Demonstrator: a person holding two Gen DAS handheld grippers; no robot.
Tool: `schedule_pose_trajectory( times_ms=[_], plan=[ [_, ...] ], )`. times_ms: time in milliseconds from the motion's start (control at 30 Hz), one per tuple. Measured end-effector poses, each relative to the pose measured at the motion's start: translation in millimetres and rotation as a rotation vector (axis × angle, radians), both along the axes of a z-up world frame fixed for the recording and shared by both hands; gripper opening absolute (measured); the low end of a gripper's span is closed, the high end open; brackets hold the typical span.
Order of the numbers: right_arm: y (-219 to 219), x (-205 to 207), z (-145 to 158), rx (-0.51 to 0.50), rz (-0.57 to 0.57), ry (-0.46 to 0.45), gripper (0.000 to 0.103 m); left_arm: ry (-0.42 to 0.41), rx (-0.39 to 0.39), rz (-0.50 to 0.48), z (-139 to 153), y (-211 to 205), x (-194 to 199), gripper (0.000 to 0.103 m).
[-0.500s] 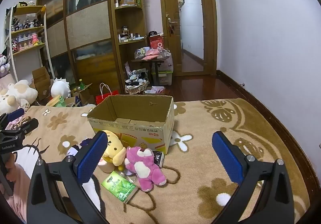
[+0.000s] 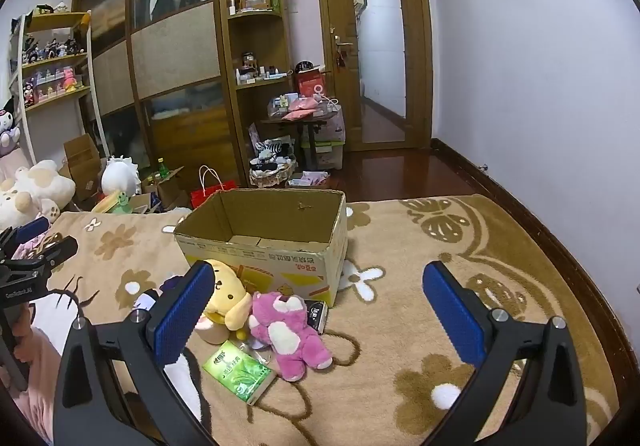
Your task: Organize soft objects
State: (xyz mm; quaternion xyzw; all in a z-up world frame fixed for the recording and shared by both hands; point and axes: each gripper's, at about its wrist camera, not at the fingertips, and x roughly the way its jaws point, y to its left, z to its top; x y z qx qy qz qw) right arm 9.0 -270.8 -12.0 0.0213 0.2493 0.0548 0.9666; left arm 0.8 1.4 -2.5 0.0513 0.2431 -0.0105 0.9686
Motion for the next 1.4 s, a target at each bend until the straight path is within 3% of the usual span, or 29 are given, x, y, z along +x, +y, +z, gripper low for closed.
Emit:
schedule_pose_trajectory(
  times_ms=[1400],
  plan=[
    [-3.3, -2.2, -3.9, -0.003, -0.010, 0.003, 0.103, 0.002, 0.002, 0.002, -4.2, 2.3, -0.8, 0.102]
  ],
)
